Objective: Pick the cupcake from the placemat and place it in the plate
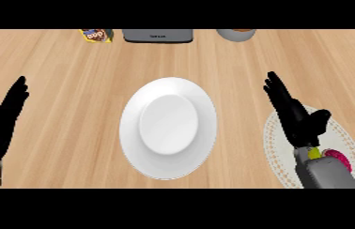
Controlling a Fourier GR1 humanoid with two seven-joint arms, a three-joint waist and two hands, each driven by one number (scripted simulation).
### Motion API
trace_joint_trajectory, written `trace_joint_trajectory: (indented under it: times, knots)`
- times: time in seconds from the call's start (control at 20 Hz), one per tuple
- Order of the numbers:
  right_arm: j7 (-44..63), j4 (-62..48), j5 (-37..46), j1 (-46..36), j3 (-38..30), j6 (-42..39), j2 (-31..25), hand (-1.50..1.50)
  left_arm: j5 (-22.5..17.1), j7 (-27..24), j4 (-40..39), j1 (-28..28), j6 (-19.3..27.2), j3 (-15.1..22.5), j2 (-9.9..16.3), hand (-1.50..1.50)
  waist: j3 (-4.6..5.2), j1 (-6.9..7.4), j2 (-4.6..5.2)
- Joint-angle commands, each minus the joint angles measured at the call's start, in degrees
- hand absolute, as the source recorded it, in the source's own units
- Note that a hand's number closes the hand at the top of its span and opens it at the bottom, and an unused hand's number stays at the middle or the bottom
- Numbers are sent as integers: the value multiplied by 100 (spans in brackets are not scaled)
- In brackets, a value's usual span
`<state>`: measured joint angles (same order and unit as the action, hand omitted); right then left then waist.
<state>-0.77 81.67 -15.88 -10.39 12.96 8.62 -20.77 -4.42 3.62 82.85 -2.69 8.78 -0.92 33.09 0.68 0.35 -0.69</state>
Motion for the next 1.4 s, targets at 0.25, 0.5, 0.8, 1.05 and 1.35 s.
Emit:
trace_joint_trajectory:
  times: [0.25,0.5,0.8,1.05,1.35]
  knots:
    - [-955,182,307,-566,29,-732,-220,150,-446,-52,796,-1349,-267,299,-697,0,-75,-118,74]
    - [58,-755,2771,284,434,1869,-476,150,-754,-62,910,-1030,-503,213,-689,0,-67,-91,53]
    - [-2264,-442,1561,1075,-350,2207,567,-150,-474,45,963,-1060,-297,476,-984,0,-79,-119,59]
    - [-2343,582,1566,1699,-789,1937,-102,-150,-543,-195,560,-1103,-710,156,-902,0,-65,-109,62]
    - [477,1132,2674,1493,-776,1789,-1655,-150,-530,99,879,-1159,-650,211,-880,0,-37,-58,55]
